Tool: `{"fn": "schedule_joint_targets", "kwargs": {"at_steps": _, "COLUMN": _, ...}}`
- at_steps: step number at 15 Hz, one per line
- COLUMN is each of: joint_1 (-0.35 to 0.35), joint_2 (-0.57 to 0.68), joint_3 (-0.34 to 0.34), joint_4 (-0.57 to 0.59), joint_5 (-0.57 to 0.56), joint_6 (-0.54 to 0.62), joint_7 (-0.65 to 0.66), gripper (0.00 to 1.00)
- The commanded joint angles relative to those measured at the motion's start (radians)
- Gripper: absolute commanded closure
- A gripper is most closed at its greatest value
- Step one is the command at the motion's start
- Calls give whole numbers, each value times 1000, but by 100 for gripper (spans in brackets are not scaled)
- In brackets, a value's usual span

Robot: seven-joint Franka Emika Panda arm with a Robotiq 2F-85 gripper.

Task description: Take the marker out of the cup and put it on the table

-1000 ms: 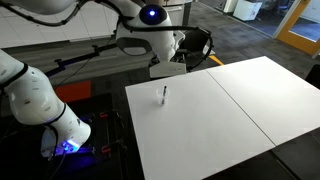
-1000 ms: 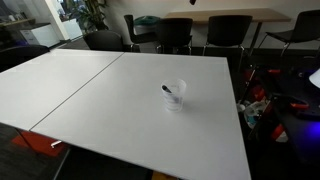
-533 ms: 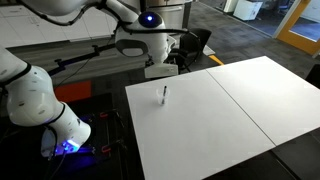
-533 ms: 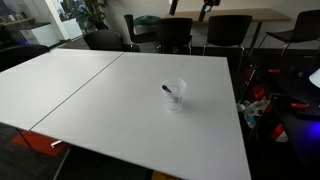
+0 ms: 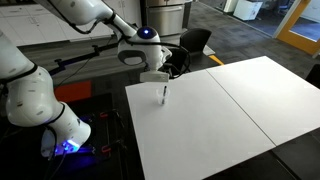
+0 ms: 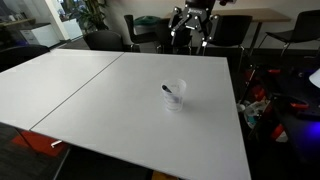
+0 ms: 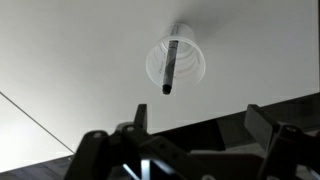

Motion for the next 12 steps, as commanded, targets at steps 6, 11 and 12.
{"fn": "schedule_joint_targets", "kwargs": {"at_steps": 6, "joint_1": -11, "joint_2": 162, "joint_3": 31, "joint_4": 43, "joint_5": 29, "joint_6": 91, "joint_7": 44, "gripper": 0}}
{"fn": "schedule_joint_targets", "kwargs": {"at_steps": 11, "joint_1": -7, "joint_2": 199, "joint_3": 40, "joint_4": 71, "joint_5": 48, "joint_6": 95, "joint_7": 46, "gripper": 0}}
{"fn": "schedule_joint_targets", "kwargs": {"at_steps": 12, "joint_1": -6, "joint_2": 206, "joint_3": 43, "joint_4": 78, "joint_5": 47, "joint_6": 95, "joint_7": 48, "gripper": 0}}
